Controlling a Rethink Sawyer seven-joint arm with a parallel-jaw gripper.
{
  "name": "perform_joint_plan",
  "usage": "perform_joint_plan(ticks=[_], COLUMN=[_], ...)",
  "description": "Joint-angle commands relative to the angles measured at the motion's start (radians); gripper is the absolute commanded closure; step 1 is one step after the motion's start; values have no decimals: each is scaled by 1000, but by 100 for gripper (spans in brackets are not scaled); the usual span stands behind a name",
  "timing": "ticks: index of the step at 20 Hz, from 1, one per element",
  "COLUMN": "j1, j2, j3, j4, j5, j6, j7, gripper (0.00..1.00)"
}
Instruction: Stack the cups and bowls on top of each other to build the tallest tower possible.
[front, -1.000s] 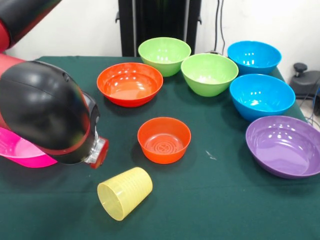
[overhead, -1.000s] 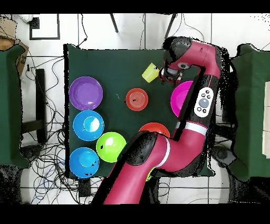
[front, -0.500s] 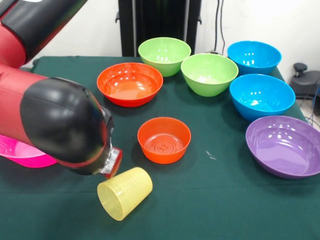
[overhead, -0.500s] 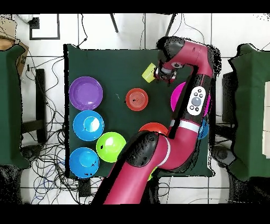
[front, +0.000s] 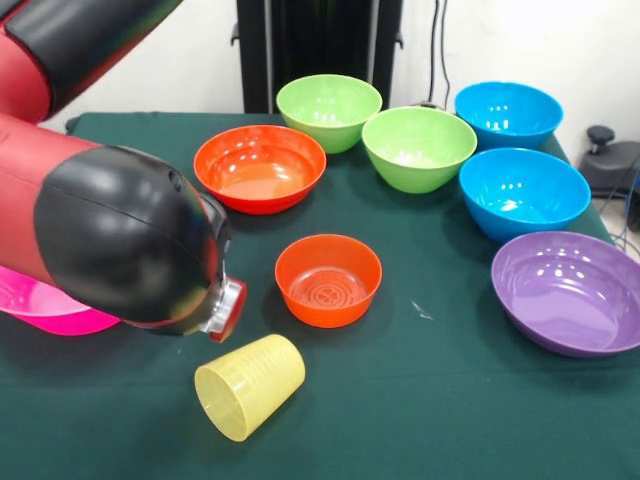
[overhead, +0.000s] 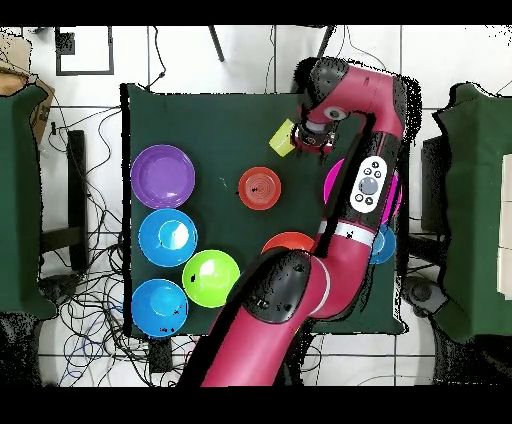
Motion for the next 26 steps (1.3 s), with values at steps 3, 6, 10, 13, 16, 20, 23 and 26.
perform_joint_plan(ticks=[3,6,10,13,16,20,23,26], j1=[-51,-59,-70,-77,-85,-94,-94,-92], j2=[-83,-94,-106,-110,-103,-86,-107,-133], j3=[237,270,305,339,373,433,448,467], j4=[46,53,65,66,66,62,67,73], j5=[-235,-282,-333,-372,-413,-460,-492,-528], j6=[107,126,126,126,109,78,106,149], j7=[-306,-309,-317,-322,-330,-315,-310,-297], gripper=[0,0,0,0,0,0,0,0])
